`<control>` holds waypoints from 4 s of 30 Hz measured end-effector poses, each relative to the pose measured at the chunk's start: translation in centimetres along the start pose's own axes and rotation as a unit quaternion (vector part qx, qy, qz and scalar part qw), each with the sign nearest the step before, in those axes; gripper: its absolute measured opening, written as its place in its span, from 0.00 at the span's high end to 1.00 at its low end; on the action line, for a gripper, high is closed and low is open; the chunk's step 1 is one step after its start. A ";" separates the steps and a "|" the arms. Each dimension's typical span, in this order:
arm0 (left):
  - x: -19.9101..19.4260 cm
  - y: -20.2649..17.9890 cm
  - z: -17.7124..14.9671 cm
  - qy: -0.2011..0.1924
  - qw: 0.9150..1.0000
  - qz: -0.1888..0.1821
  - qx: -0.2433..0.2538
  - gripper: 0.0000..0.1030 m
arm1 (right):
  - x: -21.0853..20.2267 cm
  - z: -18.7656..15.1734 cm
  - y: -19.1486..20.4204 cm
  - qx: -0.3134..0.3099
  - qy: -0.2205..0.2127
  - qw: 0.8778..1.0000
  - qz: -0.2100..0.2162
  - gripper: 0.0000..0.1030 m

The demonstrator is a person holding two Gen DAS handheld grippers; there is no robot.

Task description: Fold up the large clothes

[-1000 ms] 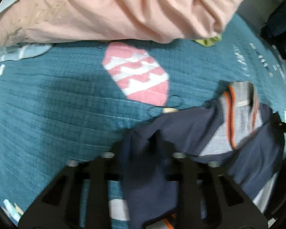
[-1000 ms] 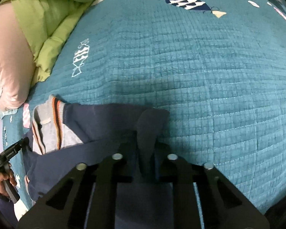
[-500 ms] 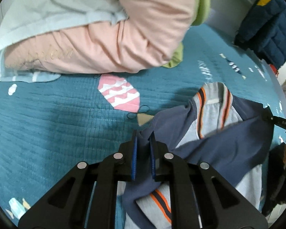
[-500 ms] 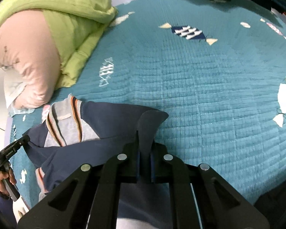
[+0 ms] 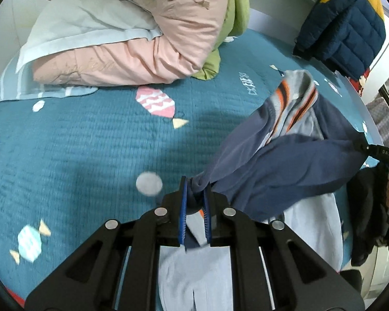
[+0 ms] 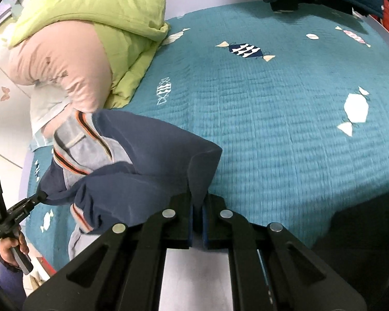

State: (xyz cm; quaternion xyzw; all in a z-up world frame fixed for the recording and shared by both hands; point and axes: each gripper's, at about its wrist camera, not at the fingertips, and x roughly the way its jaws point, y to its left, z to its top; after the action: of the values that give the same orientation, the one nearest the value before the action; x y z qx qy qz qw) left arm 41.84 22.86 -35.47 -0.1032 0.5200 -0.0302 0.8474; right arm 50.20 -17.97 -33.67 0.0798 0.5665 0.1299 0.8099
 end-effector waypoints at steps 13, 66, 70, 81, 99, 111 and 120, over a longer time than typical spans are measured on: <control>-7.1 -1.7 -8.6 -0.015 1.000 -0.011 0.000 0.90 | -7.5 -8.6 -0.4 -0.005 -0.019 1.000 -0.004 0.96; -2.5 -2.8 -27.1 0.099 0.991 -0.022 -0.087 0.48 | -0.7 -30.5 -4.0 0.087 0.177 0.979 -0.058 1.00; -2.5 -2.0 -27.5 0.097 0.990 -0.038 -0.098 0.48 | -0.4 -30.0 -3.8 0.082 0.183 0.978 -0.065 1.00; -5.0 1.8 -27.1 0.049 0.981 -0.053 -0.178 0.28 | -4.2 -23.2 8.7 -0.002 0.079 0.997 0.020 0.95; -1.3 3.4 -29.1 0.100 0.966 -0.075 -0.225 0.13 | 8.0 -22.0 11.3 0.080 0.147 0.984 0.056 1.00; -0.5 2.7 -29.0 0.106 0.968 -0.066 -0.216 0.07 | 5.9 -30.8 10.5 0.088 0.171 0.978 0.082 1.00; -0.1 1.2 -28.9 0.106 0.971 -0.040 -0.208 0.07 | 3.0 -33.0 10.3 0.070 0.138 0.981 0.116 0.96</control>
State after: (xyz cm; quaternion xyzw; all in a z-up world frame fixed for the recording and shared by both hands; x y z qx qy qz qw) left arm 16.05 19.89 -48.32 -0.2945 0.5971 0.0338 0.7454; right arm 18.93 -7.89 -44.90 0.1823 0.6676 0.1926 0.6957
